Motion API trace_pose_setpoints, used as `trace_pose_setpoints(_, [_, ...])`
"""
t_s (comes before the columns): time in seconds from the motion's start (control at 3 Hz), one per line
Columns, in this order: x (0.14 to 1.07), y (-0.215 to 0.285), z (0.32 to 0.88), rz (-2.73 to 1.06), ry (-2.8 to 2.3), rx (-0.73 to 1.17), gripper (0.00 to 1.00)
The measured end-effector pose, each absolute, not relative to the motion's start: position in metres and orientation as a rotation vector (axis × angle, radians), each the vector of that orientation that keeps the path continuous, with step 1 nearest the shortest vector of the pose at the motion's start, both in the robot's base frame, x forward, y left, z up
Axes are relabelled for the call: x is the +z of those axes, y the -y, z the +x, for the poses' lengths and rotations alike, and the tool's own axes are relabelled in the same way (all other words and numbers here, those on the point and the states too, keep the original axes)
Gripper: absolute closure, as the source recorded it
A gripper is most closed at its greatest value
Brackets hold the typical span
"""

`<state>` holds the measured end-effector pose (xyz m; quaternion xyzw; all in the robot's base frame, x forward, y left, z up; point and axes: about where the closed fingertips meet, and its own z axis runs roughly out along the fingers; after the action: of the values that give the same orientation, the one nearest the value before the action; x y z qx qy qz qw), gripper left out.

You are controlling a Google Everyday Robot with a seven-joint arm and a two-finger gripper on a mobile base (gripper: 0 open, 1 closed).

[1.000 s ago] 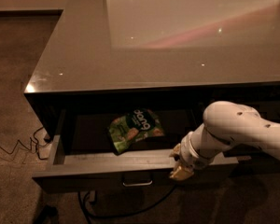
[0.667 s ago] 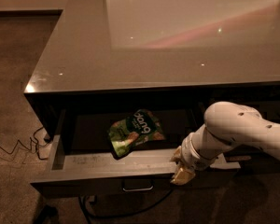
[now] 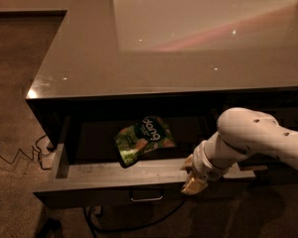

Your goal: Open top drawer

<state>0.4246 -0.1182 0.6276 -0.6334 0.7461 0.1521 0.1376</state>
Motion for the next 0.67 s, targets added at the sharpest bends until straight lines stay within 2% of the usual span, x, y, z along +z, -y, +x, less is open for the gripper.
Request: trace_pose_setpoints(0.67, [0.6276,0.1181,0.4246,-1.833,-2.159,0.440,0.00])
